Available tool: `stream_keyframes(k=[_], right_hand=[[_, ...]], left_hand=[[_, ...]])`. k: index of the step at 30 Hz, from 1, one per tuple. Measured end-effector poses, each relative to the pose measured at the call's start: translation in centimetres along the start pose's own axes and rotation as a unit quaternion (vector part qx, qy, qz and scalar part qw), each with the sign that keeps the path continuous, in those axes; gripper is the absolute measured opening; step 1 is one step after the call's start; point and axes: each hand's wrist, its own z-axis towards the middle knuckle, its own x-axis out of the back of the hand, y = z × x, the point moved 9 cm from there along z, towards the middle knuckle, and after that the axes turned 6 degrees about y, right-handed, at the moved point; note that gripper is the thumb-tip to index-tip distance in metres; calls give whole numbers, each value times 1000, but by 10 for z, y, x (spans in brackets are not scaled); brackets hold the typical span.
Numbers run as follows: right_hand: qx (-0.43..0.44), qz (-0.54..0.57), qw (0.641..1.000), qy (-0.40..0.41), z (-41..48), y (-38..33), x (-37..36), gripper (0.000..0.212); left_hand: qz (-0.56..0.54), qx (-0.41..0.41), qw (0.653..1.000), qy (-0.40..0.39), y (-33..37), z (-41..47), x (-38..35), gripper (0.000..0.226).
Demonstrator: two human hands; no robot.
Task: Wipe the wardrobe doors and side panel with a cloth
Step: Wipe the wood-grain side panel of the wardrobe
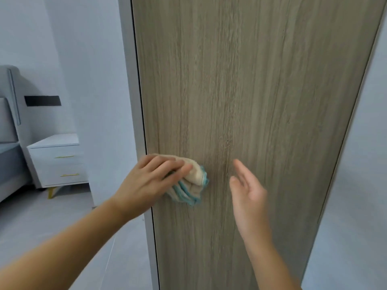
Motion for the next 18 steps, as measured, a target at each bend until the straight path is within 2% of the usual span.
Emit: stream_keyframes(k=[2, 4, 7, 8, 10, 14, 16, 18], right_hand=[[42, -41, 998, -19, -10, -5, -12, 46], [148, -120, 981, -25, -24, -21, -25, 50], [329, -282, 900, -49, -51, -32, -62, 60], [351, -312, 881, -49, -52, -29, -70, 62], [369, -324, 871, -28, -45, -26, -75, 60], [442, -292, 847, 50, -23, -53, -61, 33], [471, -284, 834, 53, -17, -71, -59, 27], [478, -287, 829, 53, -13, -84, -58, 31]], left_hand=[[-6, 25, 999, -24, -5, 1, 2, 44], [-4, 48, 999, -20, -8, 3, 7, 33], [15, 103, 994, 12, -15, 4, 15, 17], [15, 121, 992, 17, -16, 4, 17, 19], [14, 130, 991, 20, -16, 2, 19, 21], [-2, 108, 994, -11, -12, -17, 25, 33], [-3, 118, 993, 8, -17, -15, 35, 29], [0, 134, 990, 34, -24, -4, 44, 24]])
